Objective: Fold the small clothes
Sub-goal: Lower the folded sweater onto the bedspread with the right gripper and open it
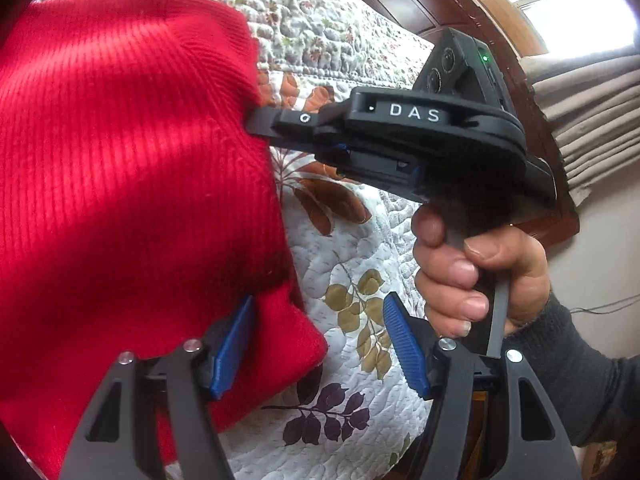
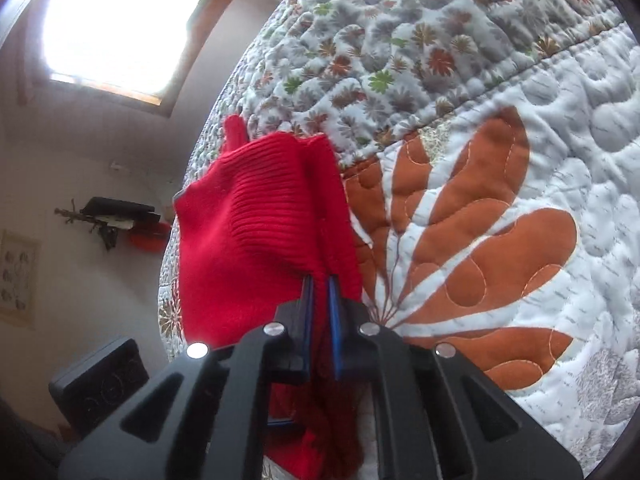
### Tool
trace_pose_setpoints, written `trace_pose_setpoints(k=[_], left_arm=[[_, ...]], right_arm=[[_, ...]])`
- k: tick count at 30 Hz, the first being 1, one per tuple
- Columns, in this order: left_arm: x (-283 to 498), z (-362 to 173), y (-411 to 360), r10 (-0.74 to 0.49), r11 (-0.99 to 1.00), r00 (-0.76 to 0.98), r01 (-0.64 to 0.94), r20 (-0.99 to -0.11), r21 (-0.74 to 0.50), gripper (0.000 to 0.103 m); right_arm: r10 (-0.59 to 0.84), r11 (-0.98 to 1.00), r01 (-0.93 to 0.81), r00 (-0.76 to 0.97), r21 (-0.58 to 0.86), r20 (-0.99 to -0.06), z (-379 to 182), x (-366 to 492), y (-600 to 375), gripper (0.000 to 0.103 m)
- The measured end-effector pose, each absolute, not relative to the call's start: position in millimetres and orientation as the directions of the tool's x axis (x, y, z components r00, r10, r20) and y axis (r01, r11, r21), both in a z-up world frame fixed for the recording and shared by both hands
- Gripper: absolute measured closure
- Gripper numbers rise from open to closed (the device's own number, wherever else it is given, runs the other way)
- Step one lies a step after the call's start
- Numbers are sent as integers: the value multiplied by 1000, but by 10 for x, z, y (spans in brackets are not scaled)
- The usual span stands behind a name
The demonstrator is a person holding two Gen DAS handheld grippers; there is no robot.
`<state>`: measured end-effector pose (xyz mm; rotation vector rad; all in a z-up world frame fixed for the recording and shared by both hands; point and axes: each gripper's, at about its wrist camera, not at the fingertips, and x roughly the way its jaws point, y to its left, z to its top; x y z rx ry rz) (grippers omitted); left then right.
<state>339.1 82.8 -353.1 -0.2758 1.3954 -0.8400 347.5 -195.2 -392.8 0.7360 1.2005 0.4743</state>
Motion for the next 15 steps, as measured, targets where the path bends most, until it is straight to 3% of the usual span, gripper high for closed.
trace_pose_setpoints(k=[5,9,15], left_arm=[[3371,-3491,866,-647,704,-53,342,-761,-622,37],[3304,-3385,1089,-642,723,-30,307,-766,-619,36],[3249,-3317,1443,-618,763,10,250,-786,-596,36]], right_arm=[[703,672,17,300,740,-645,-3767,3391,-1881,88],[703,669,22,304,743,-643,-3573,3161,-1922,66],[717,663,32,260,748,-647,-3579,2814,-1810,52]])
